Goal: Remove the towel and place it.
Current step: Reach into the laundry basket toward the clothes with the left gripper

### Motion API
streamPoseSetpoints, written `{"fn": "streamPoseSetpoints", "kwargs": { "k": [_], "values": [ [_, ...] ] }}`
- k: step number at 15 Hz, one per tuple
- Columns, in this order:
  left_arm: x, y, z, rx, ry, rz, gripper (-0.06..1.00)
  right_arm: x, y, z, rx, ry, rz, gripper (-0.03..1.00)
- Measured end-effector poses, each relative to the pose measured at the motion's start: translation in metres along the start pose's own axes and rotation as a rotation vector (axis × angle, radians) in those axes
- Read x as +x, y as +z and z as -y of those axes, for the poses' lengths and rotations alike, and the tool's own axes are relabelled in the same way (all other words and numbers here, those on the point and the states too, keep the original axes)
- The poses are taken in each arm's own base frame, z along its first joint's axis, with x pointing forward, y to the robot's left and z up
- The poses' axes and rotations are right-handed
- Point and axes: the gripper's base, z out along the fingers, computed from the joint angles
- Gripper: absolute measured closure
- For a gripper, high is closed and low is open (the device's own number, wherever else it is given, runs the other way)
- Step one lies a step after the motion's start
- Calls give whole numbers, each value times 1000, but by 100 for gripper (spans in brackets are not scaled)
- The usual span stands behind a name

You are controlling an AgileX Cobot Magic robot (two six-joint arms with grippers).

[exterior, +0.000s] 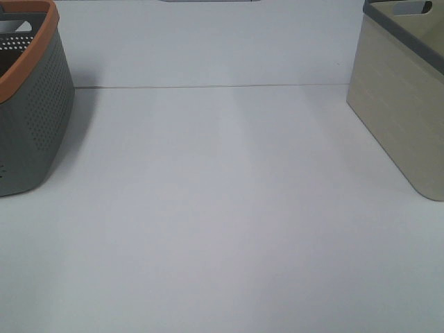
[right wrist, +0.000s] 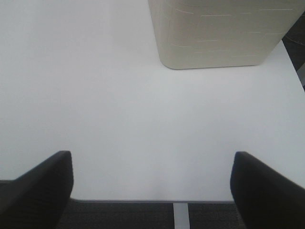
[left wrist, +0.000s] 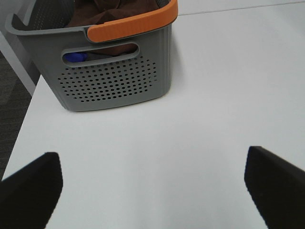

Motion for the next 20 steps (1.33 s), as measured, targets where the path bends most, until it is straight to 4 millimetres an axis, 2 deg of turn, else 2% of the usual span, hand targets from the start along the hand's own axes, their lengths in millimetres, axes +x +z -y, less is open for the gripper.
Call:
{"fn": "streamPoseSetpoints", "kwargs": {
  "k": [20],
  "values": [
    [0, 0, 0, 0, 0, 0, -5, 0, 0, 0, 0, 0, 0, 18]
  ]
}}
